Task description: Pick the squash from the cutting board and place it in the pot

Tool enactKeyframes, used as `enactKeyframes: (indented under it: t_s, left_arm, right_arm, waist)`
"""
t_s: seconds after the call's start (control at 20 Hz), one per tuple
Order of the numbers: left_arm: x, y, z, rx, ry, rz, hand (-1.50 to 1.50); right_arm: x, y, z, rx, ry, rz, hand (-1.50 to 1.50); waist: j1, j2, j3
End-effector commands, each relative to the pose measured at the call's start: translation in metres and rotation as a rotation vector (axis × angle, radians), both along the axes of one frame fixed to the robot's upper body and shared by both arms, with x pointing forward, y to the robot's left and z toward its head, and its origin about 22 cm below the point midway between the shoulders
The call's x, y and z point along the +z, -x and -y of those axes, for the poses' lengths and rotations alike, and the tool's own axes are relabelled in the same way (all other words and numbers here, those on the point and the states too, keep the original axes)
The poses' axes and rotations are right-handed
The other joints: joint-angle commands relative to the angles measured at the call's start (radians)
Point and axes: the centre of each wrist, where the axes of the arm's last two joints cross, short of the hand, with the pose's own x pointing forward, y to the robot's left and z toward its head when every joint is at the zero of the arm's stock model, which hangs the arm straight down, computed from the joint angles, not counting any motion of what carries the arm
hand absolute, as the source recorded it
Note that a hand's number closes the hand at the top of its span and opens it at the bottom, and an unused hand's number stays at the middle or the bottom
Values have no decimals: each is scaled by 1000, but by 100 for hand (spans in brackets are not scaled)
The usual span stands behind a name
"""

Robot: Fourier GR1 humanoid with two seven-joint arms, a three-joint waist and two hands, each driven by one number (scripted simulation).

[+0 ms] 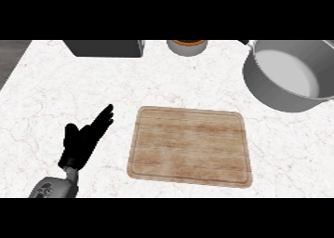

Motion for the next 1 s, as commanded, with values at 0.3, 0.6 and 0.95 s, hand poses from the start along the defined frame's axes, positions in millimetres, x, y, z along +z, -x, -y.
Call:
enactKeyframes:
  t_s: [0.3,0.6,0.95]
  left_arm:
    - [-6,3,-2,22,-21,-1,0]
    - [-7,3,10,0,-5,-4,0]
    - [-8,9,-1,5,0,-3,0]
  right_arm:
    - [100,-72,-5,-27,191,10,150]
    - [125,-123,-49,8,282,-35,150]
    - [143,-177,-106,8,398,-173,150]
  waist:
    - [-14,-8,-5]
    - [-11,-6,-4]
    - [10,-1,-4]
